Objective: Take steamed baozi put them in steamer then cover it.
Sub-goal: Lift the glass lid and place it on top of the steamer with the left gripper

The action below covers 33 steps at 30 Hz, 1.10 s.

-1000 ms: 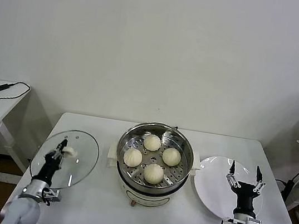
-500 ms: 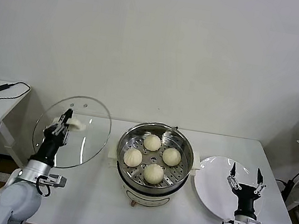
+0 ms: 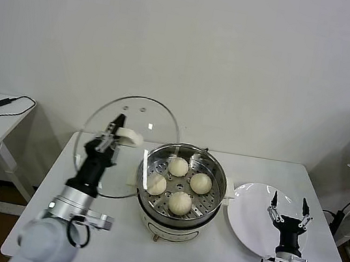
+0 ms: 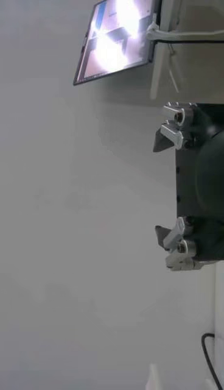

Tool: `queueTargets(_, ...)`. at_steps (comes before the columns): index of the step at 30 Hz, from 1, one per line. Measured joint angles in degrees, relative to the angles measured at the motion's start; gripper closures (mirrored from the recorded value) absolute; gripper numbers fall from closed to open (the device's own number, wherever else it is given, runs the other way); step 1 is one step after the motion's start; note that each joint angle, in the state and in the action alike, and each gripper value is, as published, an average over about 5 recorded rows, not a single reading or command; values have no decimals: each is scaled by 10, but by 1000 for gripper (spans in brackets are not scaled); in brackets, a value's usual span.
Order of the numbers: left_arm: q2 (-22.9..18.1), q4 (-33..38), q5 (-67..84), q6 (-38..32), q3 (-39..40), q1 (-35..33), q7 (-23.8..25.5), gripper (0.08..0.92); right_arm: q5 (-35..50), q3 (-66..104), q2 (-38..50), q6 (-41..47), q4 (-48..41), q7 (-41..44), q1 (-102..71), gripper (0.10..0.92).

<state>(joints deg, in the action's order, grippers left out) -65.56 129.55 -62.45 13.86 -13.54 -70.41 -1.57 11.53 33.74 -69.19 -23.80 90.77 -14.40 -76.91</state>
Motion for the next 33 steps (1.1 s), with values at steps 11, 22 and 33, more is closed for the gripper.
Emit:
queueTargets(11,-35,-10,-37,76,145,47,52,808,-8,-2,-12,3,-9,-1,6,203)
queueTargets(22,-86,-83,-109,119,221,98,111,808,-14,0,-21,3,-11,-1,5,203)
queueTargets(33,-126,-152,-204,134,232,134,179,808,-15,0,-28,2,-19,0,10,203)
